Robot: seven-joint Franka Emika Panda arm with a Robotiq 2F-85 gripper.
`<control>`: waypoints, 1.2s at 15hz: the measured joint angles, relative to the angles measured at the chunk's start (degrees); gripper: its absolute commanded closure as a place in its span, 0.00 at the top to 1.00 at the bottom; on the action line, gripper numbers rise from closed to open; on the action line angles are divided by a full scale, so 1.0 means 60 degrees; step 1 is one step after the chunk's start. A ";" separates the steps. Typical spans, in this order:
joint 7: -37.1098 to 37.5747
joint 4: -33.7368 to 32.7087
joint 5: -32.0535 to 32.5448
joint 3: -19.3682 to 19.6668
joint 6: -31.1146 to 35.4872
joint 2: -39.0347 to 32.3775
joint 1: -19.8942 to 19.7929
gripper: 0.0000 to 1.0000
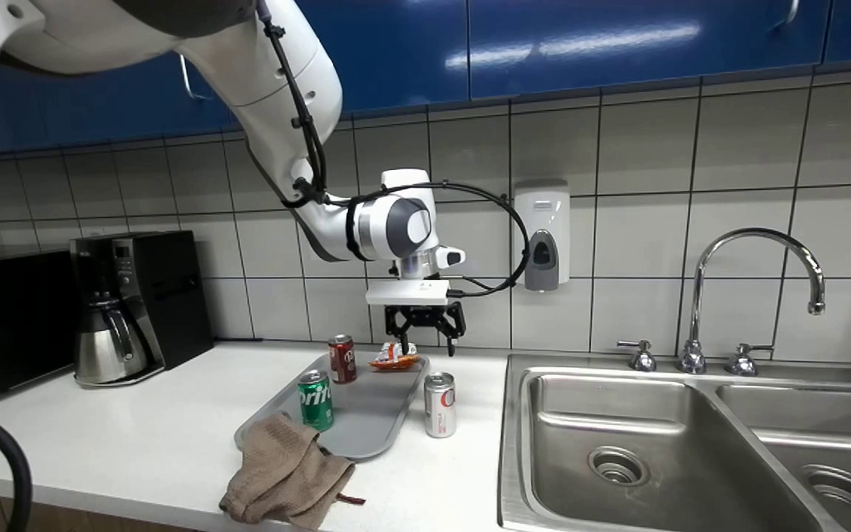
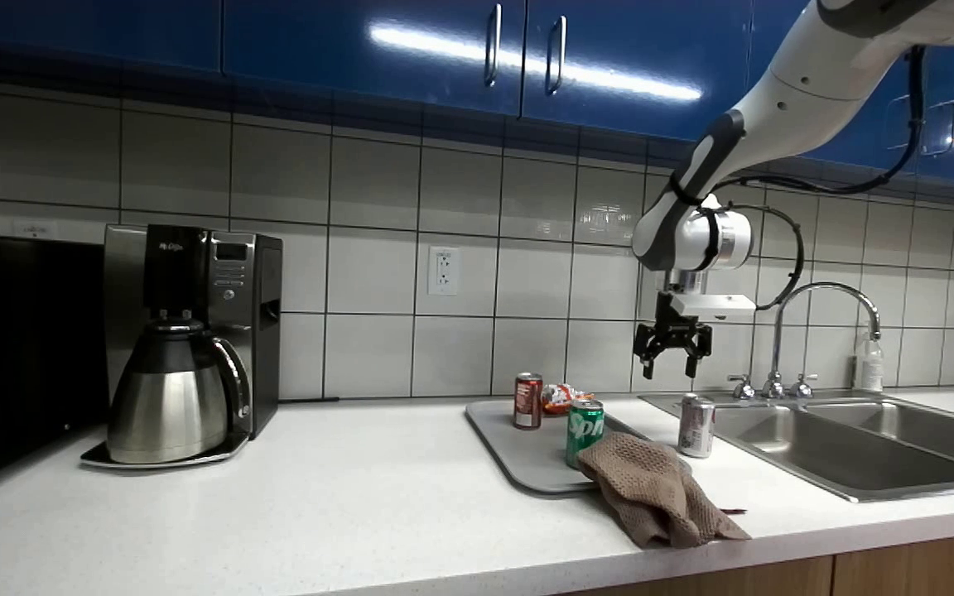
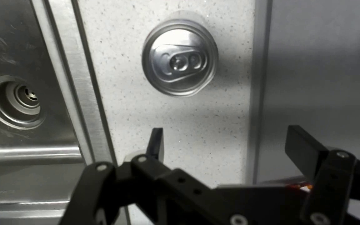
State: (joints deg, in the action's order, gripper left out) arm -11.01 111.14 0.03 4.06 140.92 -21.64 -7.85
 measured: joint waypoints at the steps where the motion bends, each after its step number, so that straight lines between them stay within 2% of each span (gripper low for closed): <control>1: 0.0000 -0.0025 -0.0003 -0.0080 0.0000 0.0000 0.0052 1.00; 18: -0.0108 -0.0123 -0.0048 -0.1070 -0.0019 -0.0101 0.0825 1.00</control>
State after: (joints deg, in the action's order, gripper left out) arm -11.66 110.41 -0.26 -2.35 140.81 -22.25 -2.90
